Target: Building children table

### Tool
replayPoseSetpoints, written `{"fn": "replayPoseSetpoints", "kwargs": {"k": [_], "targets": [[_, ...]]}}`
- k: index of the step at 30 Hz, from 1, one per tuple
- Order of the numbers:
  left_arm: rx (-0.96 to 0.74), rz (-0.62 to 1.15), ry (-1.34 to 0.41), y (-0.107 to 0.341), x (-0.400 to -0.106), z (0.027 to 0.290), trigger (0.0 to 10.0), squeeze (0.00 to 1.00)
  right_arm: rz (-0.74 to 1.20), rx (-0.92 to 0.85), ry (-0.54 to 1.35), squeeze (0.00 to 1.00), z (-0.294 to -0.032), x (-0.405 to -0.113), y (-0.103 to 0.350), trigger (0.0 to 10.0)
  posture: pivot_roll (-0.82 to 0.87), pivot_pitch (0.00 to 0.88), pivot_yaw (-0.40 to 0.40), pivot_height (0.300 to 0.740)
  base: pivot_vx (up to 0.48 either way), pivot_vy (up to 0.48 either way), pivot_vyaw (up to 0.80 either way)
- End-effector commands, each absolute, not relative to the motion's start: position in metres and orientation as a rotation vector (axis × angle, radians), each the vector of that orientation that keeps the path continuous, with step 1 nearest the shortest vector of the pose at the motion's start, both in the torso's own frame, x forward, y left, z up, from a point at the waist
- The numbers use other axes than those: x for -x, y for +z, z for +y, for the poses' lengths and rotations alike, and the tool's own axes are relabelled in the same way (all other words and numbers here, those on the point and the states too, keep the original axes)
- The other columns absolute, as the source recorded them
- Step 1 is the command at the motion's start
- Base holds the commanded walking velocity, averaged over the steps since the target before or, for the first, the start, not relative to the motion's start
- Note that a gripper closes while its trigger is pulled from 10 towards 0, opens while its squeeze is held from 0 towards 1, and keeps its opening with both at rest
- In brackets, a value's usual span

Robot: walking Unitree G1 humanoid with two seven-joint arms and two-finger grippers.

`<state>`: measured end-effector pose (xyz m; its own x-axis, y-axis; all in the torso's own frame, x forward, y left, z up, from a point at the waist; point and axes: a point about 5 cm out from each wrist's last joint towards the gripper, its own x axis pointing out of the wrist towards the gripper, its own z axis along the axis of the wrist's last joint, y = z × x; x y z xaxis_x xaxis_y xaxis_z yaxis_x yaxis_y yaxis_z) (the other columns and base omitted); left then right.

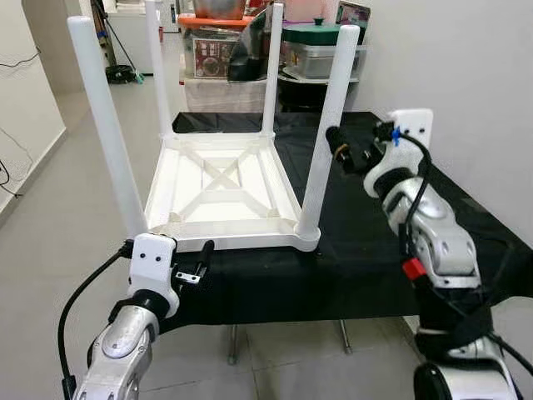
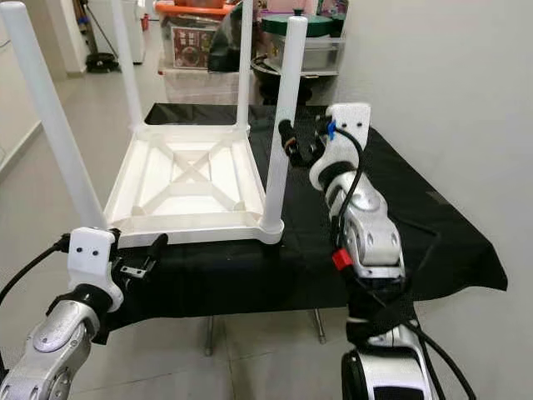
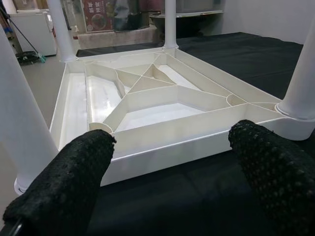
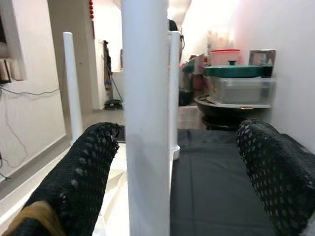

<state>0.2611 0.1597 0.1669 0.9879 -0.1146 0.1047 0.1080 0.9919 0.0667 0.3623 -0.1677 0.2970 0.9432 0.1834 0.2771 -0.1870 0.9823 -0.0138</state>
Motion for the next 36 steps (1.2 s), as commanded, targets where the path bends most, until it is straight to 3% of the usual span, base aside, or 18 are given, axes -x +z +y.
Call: {"fn": "replayPoseSetpoints", "kwargs": {"k": [1,9,25,26,27,29,30,36], "targets": [[-0.057,-0.102,-0.115,0.164,-0.261,0.156,10.0,0.00,-0.291,-0.015,0.179,0.00,-0.167,-0.368,0.306,10.0,0.08,0.000,-0.061,0.740,0.000,0.000,0.00],[-0.056,-0.104,-0.119,0.164,-0.262,0.155,10.0,0.00,-0.341,-0.028,0.245,0.00,-0.147,-0.380,0.332,10.0,0.08,0.000,-0.068,0.740,0.000,0.000,0.00],[-0.050,-0.104,-0.124,0.164,-0.263,0.151,10.0,0.00,-0.309,-0.109,0.238,0.00,-0.142,-0.400,0.347,10.0,0.08,0.000,-0.073,0.740,0.000,0.000,0.00],[-0.051,-0.104,-0.124,0.164,-0.263,0.151,10.0,0.00,-0.298,-0.121,0.226,0.00,-0.143,-0.402,0.345,5.1,0.08,0.000,-0.073,0.740,0.000,0.000,0.00],[-0.052,-0.103,-0.124,0.164,-0.263,0.151,10.0,0.00,-0.289,-0.130,0.214,0.00,-0.145,-0.404,0.344,3.1,0.08,0.000,-0.073,0.740,0.000,0.000,0.00],[-0.053,-0.103,-0.124,0.164,-0.263,0.151,10.0,0.00,-0.284,-0.138,0.205,0.00,-0.146,-0.405,0.343,2.7,0.08,0.000,-0.073,0.740,0.000,0.000,0.00],[-0.053,-0.102,-0.124,0.164,-0.263,0.151,10.0,0.00,-0.279,-0.145,0.197,0.00,-0.148,-0.405,0.342,0.1,0.08,0.000,-0.073,0.740,0.000,0.000,0.00],[-0.054,-0.101,-0.123,0.163,-0.263,0.151,10.0,0.00,-0.257,-0.216,0.167,0.00,-0.154,-0.410,0.340,0.0,0.09,0.000,-0.075,0.740,0.000,0.000,0.00]]}}
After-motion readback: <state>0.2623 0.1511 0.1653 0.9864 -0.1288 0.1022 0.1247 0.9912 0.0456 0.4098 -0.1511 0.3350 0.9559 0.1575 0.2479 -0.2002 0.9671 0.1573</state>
